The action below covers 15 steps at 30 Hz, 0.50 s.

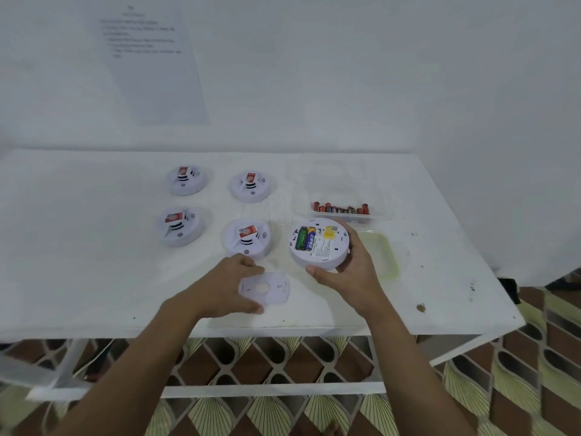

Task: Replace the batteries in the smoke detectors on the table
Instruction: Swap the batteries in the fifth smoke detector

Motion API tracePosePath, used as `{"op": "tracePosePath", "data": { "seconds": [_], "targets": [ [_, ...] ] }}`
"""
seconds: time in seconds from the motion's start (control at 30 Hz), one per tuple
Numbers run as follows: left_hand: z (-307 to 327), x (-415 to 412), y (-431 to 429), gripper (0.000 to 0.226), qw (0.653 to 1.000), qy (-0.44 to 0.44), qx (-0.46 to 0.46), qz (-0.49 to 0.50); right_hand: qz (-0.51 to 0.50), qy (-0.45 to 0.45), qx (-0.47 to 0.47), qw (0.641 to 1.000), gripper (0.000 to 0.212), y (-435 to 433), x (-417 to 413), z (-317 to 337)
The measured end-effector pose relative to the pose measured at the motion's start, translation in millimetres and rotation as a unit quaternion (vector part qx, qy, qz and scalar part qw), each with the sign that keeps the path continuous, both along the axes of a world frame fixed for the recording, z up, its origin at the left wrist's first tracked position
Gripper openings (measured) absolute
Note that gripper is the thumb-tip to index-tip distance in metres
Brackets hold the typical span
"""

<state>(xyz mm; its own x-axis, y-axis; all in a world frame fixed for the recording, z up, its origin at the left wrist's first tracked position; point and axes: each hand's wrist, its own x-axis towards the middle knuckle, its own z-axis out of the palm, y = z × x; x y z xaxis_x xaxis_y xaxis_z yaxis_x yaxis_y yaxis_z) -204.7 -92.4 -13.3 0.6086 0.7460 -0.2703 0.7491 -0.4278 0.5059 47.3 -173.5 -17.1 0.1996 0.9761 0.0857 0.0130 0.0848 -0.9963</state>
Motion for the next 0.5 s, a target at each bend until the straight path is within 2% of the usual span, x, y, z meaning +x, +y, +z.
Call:
{"op": "tracePosePath", "data": {
  "seconds": [0.23,0.3,0.4,0.5],
  "targets": [
    [-6.0,-18.6,-6.4,0.066,0.996,-0.057,0.068,0.03,0.003,-0.002,-0.008,1.0,0.089,-7.3,-18.8,-5.1],
    [-1.2,-24.4,-6.5,0.064,0.987,-0.124,0.065,0.08,0.011,-0.007,-0.009,1.0,0.088,-6.8,-23.8,-4.7],
    [8.9,-32.6,-4.4,0.049,0.955,-0.244,0.045,0.166,0.025,-0.019,-0.012,0.999,0.09,-6.1,-32.3,-2.1],
    [23.7,-36.1,-3.5,0.039,0.926,-0.324,0.022,0.192,0.05,-0.025,-0.015,0.998,0.088,-5.3,-42.0,1.8]
  ]
}}
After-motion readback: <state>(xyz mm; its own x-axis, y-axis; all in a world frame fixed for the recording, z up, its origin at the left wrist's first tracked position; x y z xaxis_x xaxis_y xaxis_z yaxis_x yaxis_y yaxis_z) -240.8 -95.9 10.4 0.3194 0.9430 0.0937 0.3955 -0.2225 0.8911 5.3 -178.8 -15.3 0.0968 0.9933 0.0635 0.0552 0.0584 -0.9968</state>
